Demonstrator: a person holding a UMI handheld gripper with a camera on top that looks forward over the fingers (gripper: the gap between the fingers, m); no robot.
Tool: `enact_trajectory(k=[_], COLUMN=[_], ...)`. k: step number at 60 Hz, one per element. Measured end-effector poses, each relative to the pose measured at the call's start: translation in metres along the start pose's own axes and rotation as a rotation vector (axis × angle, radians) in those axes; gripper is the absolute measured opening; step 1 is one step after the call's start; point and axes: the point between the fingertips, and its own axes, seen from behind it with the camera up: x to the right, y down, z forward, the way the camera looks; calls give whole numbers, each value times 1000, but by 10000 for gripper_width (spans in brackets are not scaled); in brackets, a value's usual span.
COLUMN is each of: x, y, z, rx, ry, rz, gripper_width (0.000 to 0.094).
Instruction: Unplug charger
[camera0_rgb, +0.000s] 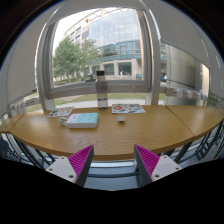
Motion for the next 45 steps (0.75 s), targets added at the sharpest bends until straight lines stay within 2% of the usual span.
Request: enact_trajectory(k=[29,39,45], x=[-16,-6,-9], y=[15,7,8], z=[2,3,2], rx=[-43,-19,-27], ry=[-62,-37,-55], rz=[-6,-27,-27], gripper_width=[802,812,812])
